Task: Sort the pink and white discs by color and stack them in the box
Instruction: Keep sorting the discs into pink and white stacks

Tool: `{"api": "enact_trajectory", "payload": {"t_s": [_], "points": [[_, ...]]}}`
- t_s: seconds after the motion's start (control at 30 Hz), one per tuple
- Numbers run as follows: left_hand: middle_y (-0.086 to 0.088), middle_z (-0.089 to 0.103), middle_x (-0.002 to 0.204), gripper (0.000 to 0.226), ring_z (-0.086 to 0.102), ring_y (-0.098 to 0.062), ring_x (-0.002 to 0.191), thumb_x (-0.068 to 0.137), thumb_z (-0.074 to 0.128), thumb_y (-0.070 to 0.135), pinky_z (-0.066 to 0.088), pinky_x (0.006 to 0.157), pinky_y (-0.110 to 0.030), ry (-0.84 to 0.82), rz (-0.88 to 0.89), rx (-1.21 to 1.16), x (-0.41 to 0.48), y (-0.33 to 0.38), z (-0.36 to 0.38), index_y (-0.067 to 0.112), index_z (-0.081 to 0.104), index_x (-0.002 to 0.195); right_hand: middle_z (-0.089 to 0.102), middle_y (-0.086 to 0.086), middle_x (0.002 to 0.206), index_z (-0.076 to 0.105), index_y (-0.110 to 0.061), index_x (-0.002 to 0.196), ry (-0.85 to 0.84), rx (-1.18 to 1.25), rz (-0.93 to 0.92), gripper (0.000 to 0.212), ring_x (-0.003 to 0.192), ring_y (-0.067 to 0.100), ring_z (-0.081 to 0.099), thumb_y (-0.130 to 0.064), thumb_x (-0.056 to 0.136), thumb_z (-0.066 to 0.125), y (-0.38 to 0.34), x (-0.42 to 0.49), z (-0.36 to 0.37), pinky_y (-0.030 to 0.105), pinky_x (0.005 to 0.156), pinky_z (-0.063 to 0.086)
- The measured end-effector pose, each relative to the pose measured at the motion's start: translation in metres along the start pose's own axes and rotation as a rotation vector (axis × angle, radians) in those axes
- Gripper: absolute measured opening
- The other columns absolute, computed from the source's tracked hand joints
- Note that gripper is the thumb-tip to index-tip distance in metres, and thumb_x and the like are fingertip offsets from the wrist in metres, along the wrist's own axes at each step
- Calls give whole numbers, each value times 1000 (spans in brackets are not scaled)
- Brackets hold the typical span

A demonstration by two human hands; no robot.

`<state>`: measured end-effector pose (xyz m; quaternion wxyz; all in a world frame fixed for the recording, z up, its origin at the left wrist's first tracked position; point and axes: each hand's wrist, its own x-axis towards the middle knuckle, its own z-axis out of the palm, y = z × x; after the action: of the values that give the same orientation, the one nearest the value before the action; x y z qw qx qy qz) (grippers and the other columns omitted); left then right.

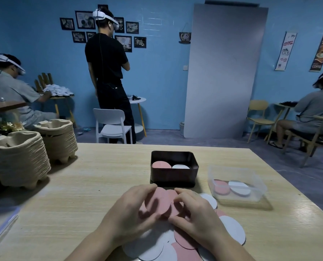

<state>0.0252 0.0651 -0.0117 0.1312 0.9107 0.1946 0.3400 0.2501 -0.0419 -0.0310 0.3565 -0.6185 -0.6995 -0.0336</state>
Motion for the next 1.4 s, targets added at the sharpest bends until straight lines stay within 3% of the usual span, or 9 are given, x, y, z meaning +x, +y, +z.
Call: {"api": "enact_trajectory", "payload": {"t_s": [0.2,0.3,0.4,0.6,0.73,1.0,1.17,1.3,1.4], "points": [[17,61,121,71,57,-4,109,79,76,51,47,90,-19,-23,71,11,14,-3,14,28,48,141,59,-20,119,51,-34,127,34,128,32,60,107,5,59,-54,78,78,0,-2,1,30,86,54],[24,56,118,70,55,1,106,80,74,53,47,88,-16,-15,88,-3,13,-3,21,31,47,141,58,-11,132,58,-28,111,27,44,-65,39,121,10,57,-49,82,75,3,-2,1,28,91,52],[20,56,137,71,53,4,120,83,68,60,47,96,-15,-19,84,-10,7,-8,24,32,46,144,58,-8,134,59,-25,97,39,26,-74,34,122,8,55,-51,84,75,3,-1,-1,30,89,53],[26,65,112,45,60,8,103,87,69,50,54,77,-17,58,23,-67,-5,-15,18,38,59,129,56,-14,135,62,-25,99,106,104,-56,37,129,0,48,-52,80,79,-1,-2,-5,32,87,57],[26,66,110,35,61,7,98,91,69,37,53,79,-21,81,70,-43,-4,-14,21,37,61,124,56,-15,133,61,-24,97,83,124,-44,37,130,1,49,-50,78,81,-1,-2,-5,33,86,58],[29,64,112,48,59,9,94,85,76,37,51,74,-18,69,96,-77,-2,-15,24,40,57,129,58,-10,133,60,-25,94,63,97,-7,39,123,0,52,-54,76,78,-2,-2,-4,29,88,56],[26,64,104,47,60,3,87,81,79,34,51,69,-20,84,107,-78,2,-18,26,38,61,124,60,-7,134,58,-23,93,5,7,-26,36,101,3,62,-49,76,77,-3,2,-4,1,84,35],[24,66,102,39,59,7,88,83,75,39,51,70,-18,105,72,-72,4,-20,27,33,65,120,60,-8,132,59,-20,95,8,-10,-50,38,124,4,55,-51,78,73,-5,8,-9,9,90,40],[23,66,102,38,58,9,91,83,73,41,48,74,-12,88,53,-65,9,-19,27,28,68,118,61,-14,119,57,-22,92,5,-7,-77,36,108,0,57,-50,77,75,-4,14,-16,11,82,43]]}}
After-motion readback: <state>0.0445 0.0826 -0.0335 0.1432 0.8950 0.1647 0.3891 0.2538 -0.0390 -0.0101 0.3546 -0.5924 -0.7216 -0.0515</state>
